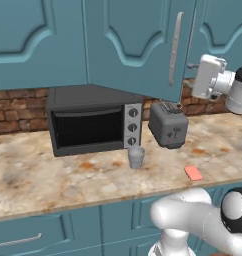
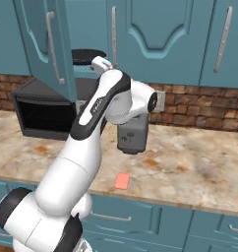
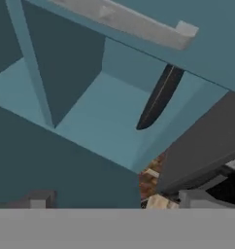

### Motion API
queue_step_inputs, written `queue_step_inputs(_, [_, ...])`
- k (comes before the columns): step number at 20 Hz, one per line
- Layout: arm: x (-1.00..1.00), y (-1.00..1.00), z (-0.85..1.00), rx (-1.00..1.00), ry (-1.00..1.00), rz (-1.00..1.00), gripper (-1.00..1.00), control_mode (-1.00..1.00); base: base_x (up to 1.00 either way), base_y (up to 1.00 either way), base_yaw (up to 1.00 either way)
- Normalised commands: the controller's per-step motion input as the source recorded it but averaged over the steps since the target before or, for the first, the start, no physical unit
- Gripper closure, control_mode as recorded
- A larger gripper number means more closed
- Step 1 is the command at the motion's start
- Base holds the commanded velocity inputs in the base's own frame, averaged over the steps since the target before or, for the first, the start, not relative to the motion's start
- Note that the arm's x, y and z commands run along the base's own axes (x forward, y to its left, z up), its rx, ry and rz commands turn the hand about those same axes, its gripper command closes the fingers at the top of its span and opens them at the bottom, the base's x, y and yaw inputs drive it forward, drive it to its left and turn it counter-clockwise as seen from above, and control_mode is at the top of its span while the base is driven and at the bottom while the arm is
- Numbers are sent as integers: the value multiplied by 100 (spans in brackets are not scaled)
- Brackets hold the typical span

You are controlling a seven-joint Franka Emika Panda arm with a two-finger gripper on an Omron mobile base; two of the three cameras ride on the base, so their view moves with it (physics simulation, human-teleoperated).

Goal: Pick the pan from the cabinet and place it on the stove. Then turn on the stove burner for the pan.

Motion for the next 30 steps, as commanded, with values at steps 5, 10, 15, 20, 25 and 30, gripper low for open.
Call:
queue_step_inputs(5, [61, 12, -11, 12, 22, 24, -100, -100, 0, 0, 0])
queue_step_inputs(10, [40, 44, -7, 7, 20, 19, -100, -100, 0, 0, 0])
queue_step_inputs(15, [5, 67, -2, 2, 17, 15, -100, -100, 0, 0, 0])
queue_step_inputs(20, [-49, 79, 0, 0, 8, 15, -100, -100, 0, 0, 0])
queue_step_inputs(25, [-57, 82, 0, 0, 6, 16, -100, -100, 0, 0, 0])
queue_step_inputs(30, [-56, 87, 0, 0, 6, 15, -100, -100, 0, 0, 0])
